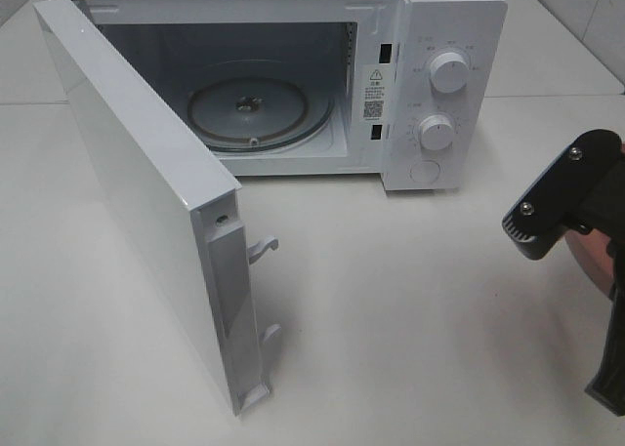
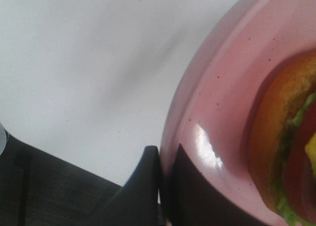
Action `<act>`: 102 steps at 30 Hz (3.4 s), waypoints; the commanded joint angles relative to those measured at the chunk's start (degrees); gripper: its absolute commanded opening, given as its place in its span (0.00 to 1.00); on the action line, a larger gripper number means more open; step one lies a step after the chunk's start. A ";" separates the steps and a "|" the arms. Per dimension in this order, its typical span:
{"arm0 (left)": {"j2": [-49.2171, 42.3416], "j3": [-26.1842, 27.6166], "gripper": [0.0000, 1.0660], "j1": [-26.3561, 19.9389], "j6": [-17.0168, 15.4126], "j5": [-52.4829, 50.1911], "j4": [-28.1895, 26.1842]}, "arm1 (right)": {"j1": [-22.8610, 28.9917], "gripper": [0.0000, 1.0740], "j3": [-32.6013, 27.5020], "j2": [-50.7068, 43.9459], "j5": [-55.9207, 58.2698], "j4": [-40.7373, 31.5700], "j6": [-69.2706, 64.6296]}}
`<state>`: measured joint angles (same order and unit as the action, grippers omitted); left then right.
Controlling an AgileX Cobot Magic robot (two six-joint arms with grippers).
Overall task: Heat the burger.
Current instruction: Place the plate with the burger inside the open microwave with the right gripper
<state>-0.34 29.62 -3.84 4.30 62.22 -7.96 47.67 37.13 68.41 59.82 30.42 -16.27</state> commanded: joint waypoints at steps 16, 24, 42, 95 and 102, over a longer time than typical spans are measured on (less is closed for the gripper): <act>-0.69 -0.17 0.96 -0.06 -0.23 -0.92 -0.29 | 3.95 0.00 0.06 -0.57 -6.42 3.44 10.37; -0.69 -0.17 0.96 -0.06 -0.23 -0.92 -0.29 | 3.95 0.02 0.06 -0.57 -11.46 3.21 29.28; -0.69 -0.17 0.96 -0.06 -0.23 -0.92 -0.29 | 3.95 0.06 0.06 -0.57 -19.08 3.04 57.64; -0.69 -0.17 0.96 -0.06 -0.23 -0.92 -0.29 | -13.06 0.07 0.11 3.50 -43.72 -19.42 109.78; -0.69 -0.17 0.96 -0.06 -0.23 -0.92 -0.29 | -10.03 0.07 1.95 8.65 -46.75 -19.48 109.78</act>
<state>-0.34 29.62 -3.84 4.30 62.22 -7.96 37.07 36.96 76.15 17.59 11.17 93.16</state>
